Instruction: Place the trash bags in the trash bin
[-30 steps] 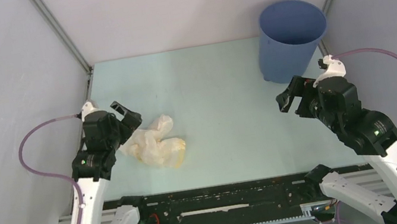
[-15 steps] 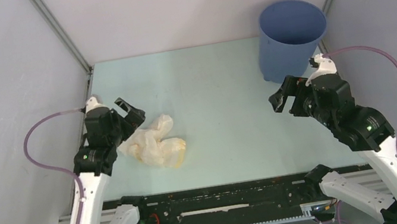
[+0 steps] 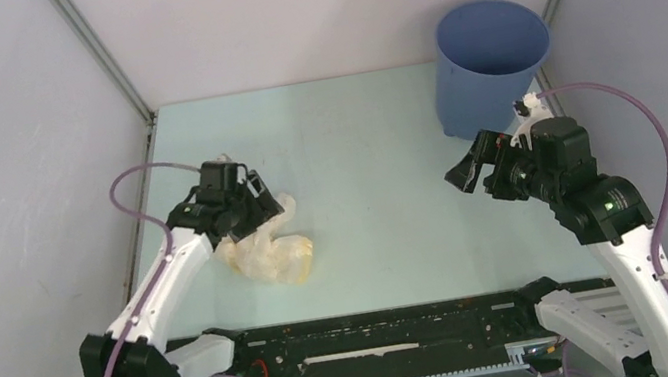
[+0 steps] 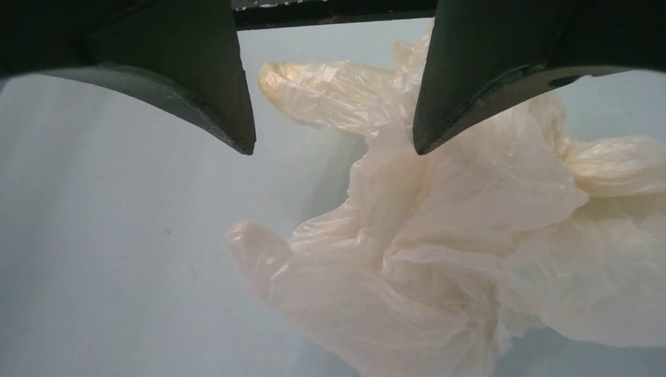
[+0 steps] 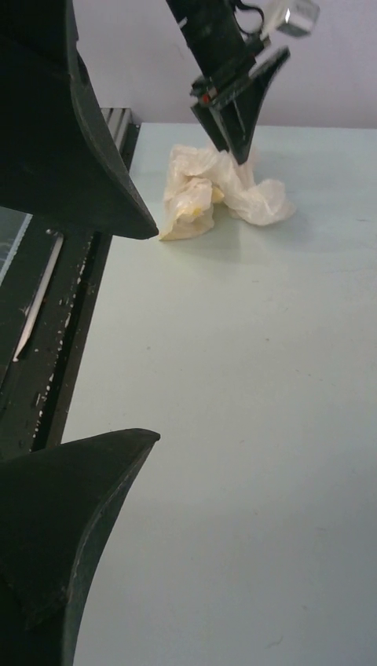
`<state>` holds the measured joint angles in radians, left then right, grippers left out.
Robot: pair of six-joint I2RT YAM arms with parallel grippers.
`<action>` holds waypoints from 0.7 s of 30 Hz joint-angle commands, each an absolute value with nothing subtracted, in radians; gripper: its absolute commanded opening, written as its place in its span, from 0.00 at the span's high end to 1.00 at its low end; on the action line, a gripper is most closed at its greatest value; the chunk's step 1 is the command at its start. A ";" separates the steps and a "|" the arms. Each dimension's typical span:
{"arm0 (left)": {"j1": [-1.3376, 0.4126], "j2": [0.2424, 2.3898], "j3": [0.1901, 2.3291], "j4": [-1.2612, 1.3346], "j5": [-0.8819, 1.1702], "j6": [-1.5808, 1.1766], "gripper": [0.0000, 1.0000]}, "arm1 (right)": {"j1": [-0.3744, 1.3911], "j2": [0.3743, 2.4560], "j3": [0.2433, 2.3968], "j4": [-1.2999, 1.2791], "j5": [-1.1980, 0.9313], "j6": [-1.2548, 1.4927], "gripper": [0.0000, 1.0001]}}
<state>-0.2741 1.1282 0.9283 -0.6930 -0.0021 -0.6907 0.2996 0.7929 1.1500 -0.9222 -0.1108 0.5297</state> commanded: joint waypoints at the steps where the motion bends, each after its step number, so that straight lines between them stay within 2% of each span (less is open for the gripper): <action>1: -0.337 1.213 0.934 -0.713 -0.045 -0.645 0.33 | 0.258 0.782 1.131 -0.908 -0.231 0.498 0.00; 8: -0.438 1.332 1.041 -0.706 -0.050 -0.634 0.82 | 0.195 0.797 1.131 -0.927 -0.324 0.462 0.00; 11: -0.479 1.372 1.111 -0.697 -0.040 -0.631 0.98 | 0.195 0.826 1.126 -0.942 -0.388 0.437 0.00; 15: -0.518 1.413 1.203 -0.683 -0.008 -0.634 1.00 | 0.221 0.900 1.100 -0.947 -0.526 0.418 0.00; 21: -0.534 1.420 1.293 -0.642 0.102 -0.681 1.00 | 0.438 1.009 1.035 -0.788 -0.550 0.485 0.01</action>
